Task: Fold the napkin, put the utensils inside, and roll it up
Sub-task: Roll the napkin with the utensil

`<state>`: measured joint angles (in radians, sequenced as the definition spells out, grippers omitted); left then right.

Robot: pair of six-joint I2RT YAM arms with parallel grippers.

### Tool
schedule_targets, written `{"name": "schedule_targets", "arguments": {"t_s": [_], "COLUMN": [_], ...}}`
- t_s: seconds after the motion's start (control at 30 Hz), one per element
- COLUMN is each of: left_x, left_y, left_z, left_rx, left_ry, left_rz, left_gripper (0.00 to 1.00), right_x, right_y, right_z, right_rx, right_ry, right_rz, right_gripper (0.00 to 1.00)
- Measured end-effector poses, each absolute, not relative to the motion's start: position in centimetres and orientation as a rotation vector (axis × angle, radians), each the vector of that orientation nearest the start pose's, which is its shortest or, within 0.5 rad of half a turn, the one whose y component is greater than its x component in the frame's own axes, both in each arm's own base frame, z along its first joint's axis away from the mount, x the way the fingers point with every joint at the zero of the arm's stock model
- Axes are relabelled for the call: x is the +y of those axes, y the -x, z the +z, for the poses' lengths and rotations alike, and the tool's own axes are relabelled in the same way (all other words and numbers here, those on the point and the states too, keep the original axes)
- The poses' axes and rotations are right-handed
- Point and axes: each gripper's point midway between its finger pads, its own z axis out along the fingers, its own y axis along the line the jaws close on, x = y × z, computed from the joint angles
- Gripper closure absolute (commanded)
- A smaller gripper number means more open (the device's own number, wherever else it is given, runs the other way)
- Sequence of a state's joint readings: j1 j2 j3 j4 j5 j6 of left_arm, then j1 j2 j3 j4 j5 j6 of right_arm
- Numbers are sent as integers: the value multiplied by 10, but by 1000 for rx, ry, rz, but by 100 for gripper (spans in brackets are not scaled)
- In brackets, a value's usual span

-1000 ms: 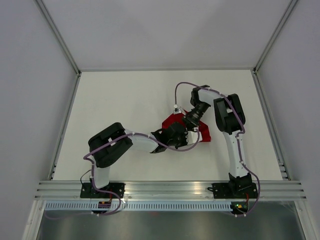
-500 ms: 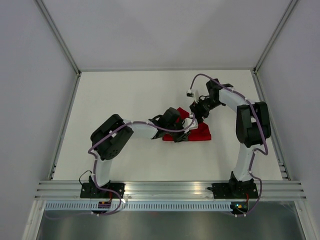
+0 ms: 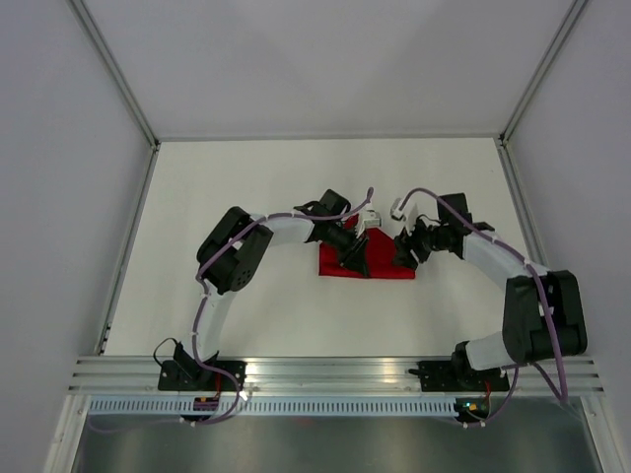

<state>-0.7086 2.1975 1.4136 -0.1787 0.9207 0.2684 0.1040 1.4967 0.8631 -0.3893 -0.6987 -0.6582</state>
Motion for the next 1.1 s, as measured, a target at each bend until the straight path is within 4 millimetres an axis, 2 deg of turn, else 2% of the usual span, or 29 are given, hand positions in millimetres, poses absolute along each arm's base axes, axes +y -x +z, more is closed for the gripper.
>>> {"name": "schedule_targets", "arguments": {"t_s": [0.1, 0.3, 0.5, 0.6, 0.7, 0.77, 0.83, 0.93, 1.03, 1.1], "left_x": [-402, -400, -396, -394, -394, -393, -393, -392, -391, -390], "left_y": [-262, -245, -232, -229, -226, -226, -225, -225, -225, -226], "left_z": [19, 19, 18, 18, 18, 18, 18, 18, 19, 20], "left_rx": [2017, 2123, 2208, 2239, 2265, 2276, 2283, 2290, 2297, 2303], "left_ry": [-1456, -1411, -1361, -1340, -1323, -1317, -1314, -1311, -1312, -1316], "left_rz": [-1439, -1629, -1746, -1779, -1803, -1804, -1806, -1806, -1787, -1747], "left_gripper": [98, 98, 98, 98, 98, 97, 92, 73, 63, 60], "right_x": [136, 174, 191, 197, 202, 206, 207, 206, 206, 207], "right_y": [-287, -242, -228, -223, -218, -221, -224, -227, -227, -227], "right_z": [65, 47, 34, 26, 19, 19, 18, 16, 16, 15], "right_rx": [2019, 1842, 1772, 1749, 1737, 1723, 1722, 1730, 1731, 1733], "right_ry": [1223, 1513, 1648, 1692, 1728, 1727, 1721, 1715, 1720, 1722], "right_rz": [573, 478, 413, 379, 364, 350, 338, 318, 317, 323], "right_gripper": [31, 31, 32, 36, 44, 55, 63, 79, 82, 83]}}
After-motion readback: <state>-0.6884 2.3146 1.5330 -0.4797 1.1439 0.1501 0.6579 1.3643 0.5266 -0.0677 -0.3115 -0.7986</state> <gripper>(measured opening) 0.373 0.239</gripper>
